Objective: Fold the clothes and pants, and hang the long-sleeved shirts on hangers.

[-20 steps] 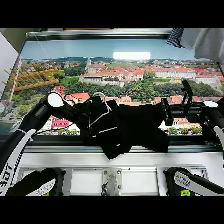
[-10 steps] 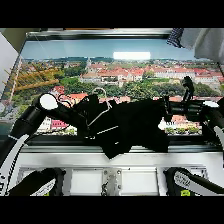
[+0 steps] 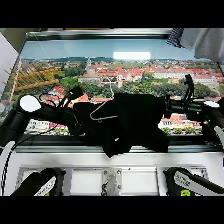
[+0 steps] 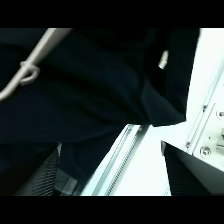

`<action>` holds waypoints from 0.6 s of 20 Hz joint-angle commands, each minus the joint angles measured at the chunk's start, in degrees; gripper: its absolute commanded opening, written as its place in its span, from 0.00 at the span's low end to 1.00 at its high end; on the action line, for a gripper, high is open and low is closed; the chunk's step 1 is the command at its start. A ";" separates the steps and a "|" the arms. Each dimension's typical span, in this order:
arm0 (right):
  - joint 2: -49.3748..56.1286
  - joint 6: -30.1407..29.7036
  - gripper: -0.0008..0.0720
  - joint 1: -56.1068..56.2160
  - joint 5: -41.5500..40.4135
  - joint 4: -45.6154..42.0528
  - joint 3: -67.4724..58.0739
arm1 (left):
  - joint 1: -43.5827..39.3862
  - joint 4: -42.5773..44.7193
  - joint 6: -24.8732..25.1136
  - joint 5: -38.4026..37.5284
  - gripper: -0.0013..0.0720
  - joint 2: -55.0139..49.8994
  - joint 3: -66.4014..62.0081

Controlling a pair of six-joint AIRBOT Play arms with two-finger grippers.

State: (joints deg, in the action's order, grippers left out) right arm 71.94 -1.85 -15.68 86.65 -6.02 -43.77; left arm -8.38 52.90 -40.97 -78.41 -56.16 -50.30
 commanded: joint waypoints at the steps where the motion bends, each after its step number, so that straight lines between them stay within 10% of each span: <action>1: -0.24 0.46 0.03 0.04 0.57 -0.02 -0.11 | 5.49 0.04 -3.52 2.78 0.96 3.78 1.81; 12: -10.38 1.90 0.03 0.04 -1.42 12.83 -0.11 | -0.52 0.20 -33.46 18.49 0.95 15.13 12.35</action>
State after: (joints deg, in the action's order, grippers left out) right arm 64.14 -0.95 -15.64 85.86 3.22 -43.81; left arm -4.36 52.95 -65.76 -65.84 -43.13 -43.03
